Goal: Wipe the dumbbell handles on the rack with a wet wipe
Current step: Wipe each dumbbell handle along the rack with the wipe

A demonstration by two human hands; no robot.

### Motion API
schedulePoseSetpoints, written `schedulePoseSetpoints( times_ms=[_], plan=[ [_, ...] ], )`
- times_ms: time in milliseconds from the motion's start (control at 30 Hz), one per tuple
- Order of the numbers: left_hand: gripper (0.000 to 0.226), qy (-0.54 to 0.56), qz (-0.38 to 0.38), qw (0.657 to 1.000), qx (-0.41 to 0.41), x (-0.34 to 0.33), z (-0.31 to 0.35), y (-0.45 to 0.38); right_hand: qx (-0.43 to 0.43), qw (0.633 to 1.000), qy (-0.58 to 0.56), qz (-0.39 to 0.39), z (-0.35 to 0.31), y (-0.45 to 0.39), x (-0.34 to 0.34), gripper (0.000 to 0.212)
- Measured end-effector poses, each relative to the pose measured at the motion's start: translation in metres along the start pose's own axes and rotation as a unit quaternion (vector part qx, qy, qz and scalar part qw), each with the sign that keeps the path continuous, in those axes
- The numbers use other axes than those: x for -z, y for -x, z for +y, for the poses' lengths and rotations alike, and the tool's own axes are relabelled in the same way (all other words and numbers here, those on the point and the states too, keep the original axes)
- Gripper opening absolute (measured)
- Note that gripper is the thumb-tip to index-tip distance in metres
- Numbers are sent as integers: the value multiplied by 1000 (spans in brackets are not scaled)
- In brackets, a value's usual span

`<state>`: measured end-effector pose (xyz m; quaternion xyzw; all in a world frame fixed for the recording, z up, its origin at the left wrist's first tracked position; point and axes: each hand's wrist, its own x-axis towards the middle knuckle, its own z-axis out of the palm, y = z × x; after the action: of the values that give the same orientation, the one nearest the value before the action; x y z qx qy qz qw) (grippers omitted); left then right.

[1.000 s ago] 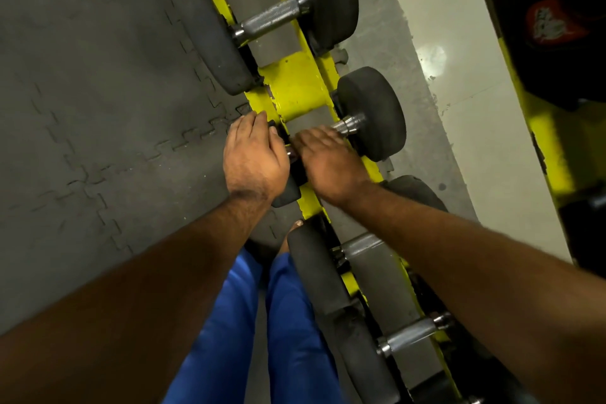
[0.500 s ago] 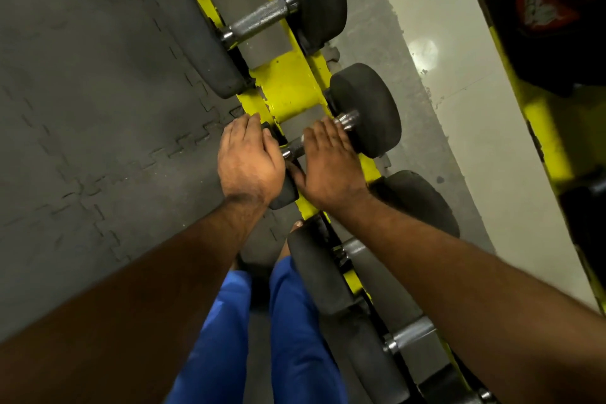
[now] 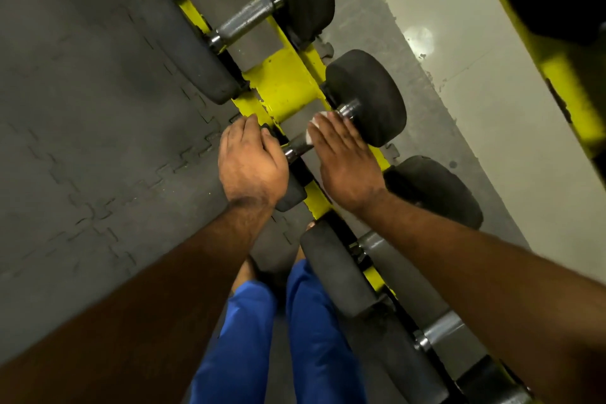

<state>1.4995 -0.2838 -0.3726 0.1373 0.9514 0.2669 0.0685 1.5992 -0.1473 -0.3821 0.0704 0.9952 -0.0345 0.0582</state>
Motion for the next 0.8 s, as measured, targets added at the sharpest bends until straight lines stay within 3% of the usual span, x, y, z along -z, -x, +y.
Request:
schedulePoseSetpoints(
  times_ms=[200,267,433,567,733,800],
  plan=[
    [51,-1,-10,1000,1,3,2,-1,127,991,30,-23,-16,18,-15,60],
    [52,-1,-10,1000,-5,3,1,-1,109,992,65,-14,-3,14,-12,59],
    [52,1,-9,1000,0,2,1,0,-57,998,28,22,-1,11,-10,69],
    [51,8,-7,1000,0,3,3,0,4,999,40,23,-14,11,-15,62],
    [51,2,-13,1000,2,3,4,0,-114,993,3,12,-9,3,-10,76],
    [51,3,-16,1000,3,5,4,0,-29,999,8,17,-23,11,-15,69]
  ],
)
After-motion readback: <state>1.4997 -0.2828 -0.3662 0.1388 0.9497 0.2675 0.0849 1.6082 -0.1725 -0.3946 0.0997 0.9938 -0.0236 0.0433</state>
